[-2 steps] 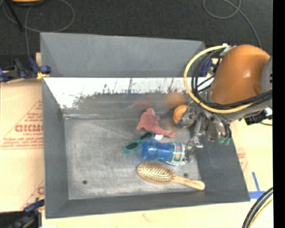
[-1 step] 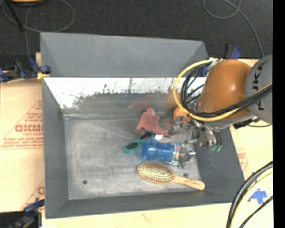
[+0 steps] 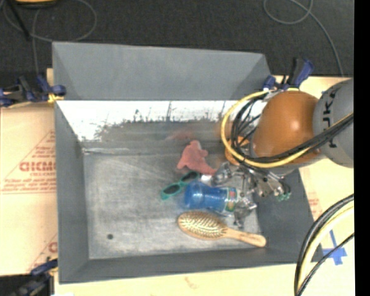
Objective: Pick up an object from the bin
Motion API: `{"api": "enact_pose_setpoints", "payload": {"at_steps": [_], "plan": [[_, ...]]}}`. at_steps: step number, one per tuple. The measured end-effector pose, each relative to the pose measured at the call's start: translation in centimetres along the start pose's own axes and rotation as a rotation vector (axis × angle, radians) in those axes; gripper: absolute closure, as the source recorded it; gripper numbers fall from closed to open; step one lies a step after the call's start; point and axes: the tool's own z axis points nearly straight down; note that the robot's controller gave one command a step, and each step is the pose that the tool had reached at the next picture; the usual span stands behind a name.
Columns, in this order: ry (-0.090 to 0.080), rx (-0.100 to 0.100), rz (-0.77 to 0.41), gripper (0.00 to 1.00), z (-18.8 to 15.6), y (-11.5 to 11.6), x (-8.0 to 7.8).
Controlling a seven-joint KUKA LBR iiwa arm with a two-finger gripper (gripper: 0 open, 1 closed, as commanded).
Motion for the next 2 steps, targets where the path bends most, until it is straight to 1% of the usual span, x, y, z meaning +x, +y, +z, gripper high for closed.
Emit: {"api": "enact_pose_setpoints", "payload": {"at_steps": [1, 2], "plan": [[-0.001, 0.001, -0.163, 0.0, 2.9, 0.2, -1.2], [-0.008, 0.006, -0.18, 1.0, 4.0, 1.1, -1.4]]}}
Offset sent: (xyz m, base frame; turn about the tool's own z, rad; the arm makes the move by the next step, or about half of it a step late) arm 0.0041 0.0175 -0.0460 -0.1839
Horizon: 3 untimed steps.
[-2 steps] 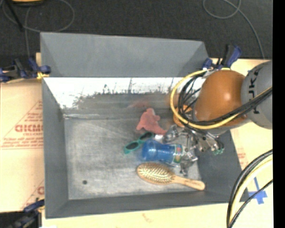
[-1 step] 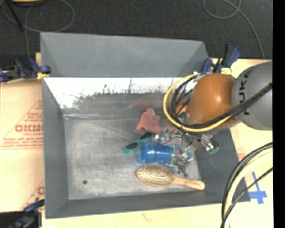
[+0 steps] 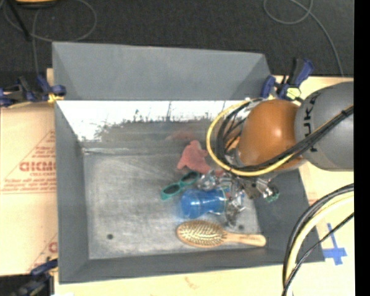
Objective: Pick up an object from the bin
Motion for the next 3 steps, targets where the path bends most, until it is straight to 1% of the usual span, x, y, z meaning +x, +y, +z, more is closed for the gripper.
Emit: {"api": "enact_pose_setpoints", "payload": {"at_steps": [1, 2, 3], "plan": [[0.0, 0.0, 0.0, 1.0, 0.0, 0.0, 0.0], [0.007, -0.012, 0.026, 1.0, 0.3, -1.0, -0.3], [-0.002, -0.009, 0.055, 1.0, 0.6, -5.1, 0.3]]}}
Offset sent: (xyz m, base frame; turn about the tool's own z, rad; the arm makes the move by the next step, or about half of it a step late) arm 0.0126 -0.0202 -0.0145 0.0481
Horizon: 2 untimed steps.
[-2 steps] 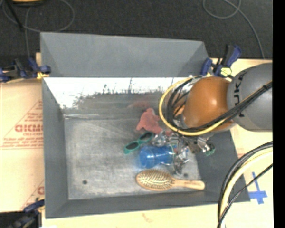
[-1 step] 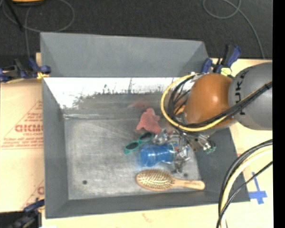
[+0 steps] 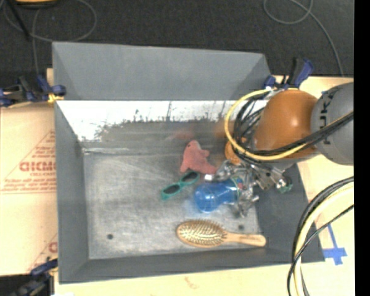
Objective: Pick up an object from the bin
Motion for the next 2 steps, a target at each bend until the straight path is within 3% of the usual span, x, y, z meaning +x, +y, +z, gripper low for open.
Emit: {"api": "enact_pose_setpoints", "payload": {"at_steps": [1, 2], "plan": [[0.005, -0.007, 0.034, 1.0, 0.1, -2.6, -0.4], [0.009, 0.004, 0.053, 1.0, -11.5, -0.4, 0.2]]}}
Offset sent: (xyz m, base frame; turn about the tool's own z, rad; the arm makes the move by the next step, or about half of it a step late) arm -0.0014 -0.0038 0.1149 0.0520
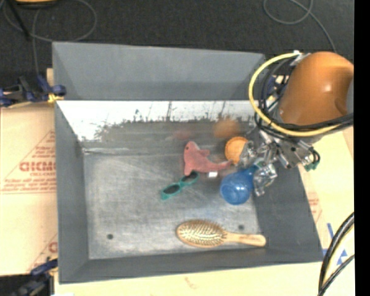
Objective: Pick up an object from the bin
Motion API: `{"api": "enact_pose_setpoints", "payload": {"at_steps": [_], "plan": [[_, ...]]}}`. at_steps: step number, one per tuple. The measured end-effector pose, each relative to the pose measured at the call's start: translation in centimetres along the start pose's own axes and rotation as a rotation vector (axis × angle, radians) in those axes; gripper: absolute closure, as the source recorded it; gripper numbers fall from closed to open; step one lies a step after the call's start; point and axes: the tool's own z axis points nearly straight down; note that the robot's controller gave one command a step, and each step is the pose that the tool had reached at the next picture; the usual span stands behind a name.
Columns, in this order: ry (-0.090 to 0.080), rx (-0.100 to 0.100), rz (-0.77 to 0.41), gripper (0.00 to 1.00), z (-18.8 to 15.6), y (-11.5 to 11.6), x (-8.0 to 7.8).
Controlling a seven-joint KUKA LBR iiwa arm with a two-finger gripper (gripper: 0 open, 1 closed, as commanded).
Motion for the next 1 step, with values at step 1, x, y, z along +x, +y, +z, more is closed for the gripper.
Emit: {"api": "enact_pose_setpoints", "payload": {"at_steps": [1], "plan": [[0.0, -0.001, 0.001, 1.0, 0.0, 0.03, -0.02]]}}
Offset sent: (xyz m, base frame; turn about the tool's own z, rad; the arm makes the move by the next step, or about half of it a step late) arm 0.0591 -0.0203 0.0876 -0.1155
